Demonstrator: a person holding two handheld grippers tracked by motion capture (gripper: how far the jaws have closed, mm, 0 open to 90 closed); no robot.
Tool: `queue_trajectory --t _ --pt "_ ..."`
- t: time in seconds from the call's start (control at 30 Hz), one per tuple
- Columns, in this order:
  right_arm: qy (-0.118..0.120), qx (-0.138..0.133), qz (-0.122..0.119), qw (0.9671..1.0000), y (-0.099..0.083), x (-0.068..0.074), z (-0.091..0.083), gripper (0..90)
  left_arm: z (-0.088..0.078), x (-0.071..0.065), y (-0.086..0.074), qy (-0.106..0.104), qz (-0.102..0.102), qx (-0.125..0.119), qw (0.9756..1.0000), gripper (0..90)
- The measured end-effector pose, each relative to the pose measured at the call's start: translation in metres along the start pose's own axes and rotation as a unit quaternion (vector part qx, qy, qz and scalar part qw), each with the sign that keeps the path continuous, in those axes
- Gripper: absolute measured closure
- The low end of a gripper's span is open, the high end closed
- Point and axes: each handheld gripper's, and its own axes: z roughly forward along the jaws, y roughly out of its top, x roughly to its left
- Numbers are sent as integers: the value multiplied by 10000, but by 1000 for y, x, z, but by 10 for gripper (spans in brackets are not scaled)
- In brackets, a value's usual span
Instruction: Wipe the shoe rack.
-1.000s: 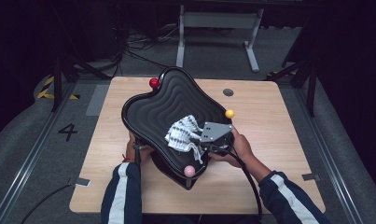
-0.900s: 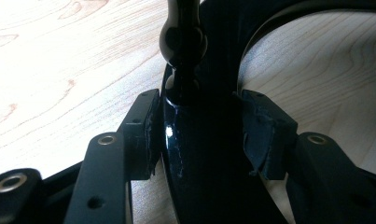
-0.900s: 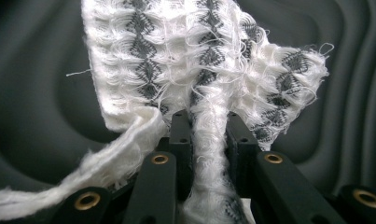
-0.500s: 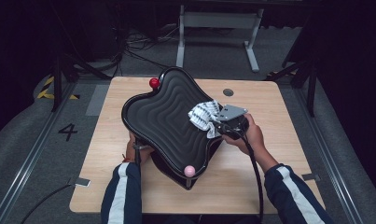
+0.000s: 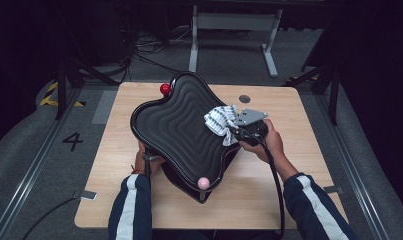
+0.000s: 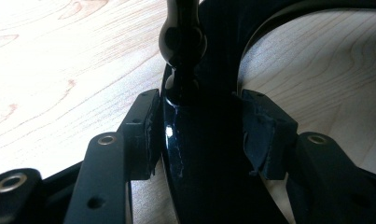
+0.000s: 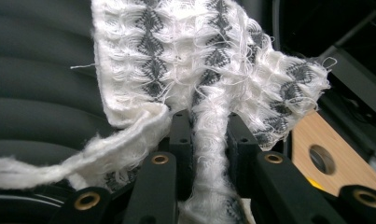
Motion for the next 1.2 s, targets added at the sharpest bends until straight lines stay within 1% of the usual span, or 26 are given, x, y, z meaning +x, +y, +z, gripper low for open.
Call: queue_trajectory --t 0.03,0.07,0.1,0.13,0.17,0.23,0.3,0.37,0.43,0.53,0.57,0.63,0.67,0.7,0.73,0.77,0.8,0.87,0.9,0.97,1.03,1.07,1.13,1.17,1.2 --pt "128 -93 -10 9999 2 4 -1 766 0 0 0 -25 -2 15 10000 503" --pt "128 -93 -10 9999 2 4 -1 766 0 0 0 -25 -2 15 10000 503" --pt "327 -198 -87 9992 4 10 -2 765 0 0 0 -31 -5 18 10000 503" --pt "327 -198 -87 9992 4 10 -2 765 0 0 0 -35 -4 20 10000 503" --pt "372 -224 -159 9989 6 14 -3 764 0 0 0 -33 -4 23 10000 503" --pt "531 -284 -297 9977 8 24 -5 763 0 0 0 -22 -4 18 10000 503" --pt "641 -335 -397 9966 9 31 -7 763 0 0 0 -15 -6 13 10000 503" --pt "791 -397 -521 9947 12 40 -10 762 0 0 0 -17 -6 15 10000 503" --pt "897 -462 -581 9932 13 47 -12 762 0 0 0 -18 -5 15 10000 503" --pt "1075 -543 -735 9900 18 61 -14 758 0 0 0 -21 -7 18 10000 503" --pt "1111 -568 -787 9891 20 65 -15 759 0 -1 0 32 -88 -8 10000 503" --pt "1276 -631 -907 9857 25 75 -16 758 0 -1 0 49 -93 -18 9999 504" --pt "1276 -631 -907 9857 25 75 -16 758 0 -2 0 66 -92 -25 9999 504" --pt "1395 -682 -1050 9823 30 84 -17 756 0 -2 0 75 -92 -29 9999 504" --pt "1395 -682 -1050 9823 30 84 -17 756 0 -2 0 75 -92 -29 9999 504" --pt "1454 -708 -1141 9802 34 91 -18 754 0 -2 0 73 -91 -24 9999 504" --pt "1454 -708 -1141 9802 34 91 -18 754 0 -2 0 73 -91 -24 9999 504" --pt "1470 -721 -1201 9792 37 93 -18 754 0 -2 0 74 -99 -24 9999 505" --pt "1483 -719 -1201 9790 37 93 -17 753 0 -2 0 70 -98 -21 9999 505" --pt "1462 -715 -1132 9802 37 89 -16 753 0 -2 0 73 -96 -20 9999 505" --pt "1270 -670 -1095 9836 36 82 -14 752 0 -2 0 81 -99 -25 9999 505" --pt "1207 -650 -1037 9851 35 78 -12 752 0 -2 0 79 -95 -22 9999 505" --pt "1120 -603 -860 9881 32 68 -10 752 0 -2 0 79 -92 -21 9999 505" --pt "990 -548 -759 9907 30 61 -9 752 0 -2 0 80 -93 -21 9999 505" --pt "895 -504 -705 9922 28 56 -8 752 0 -2 0 81 -93 -22 9999 505"
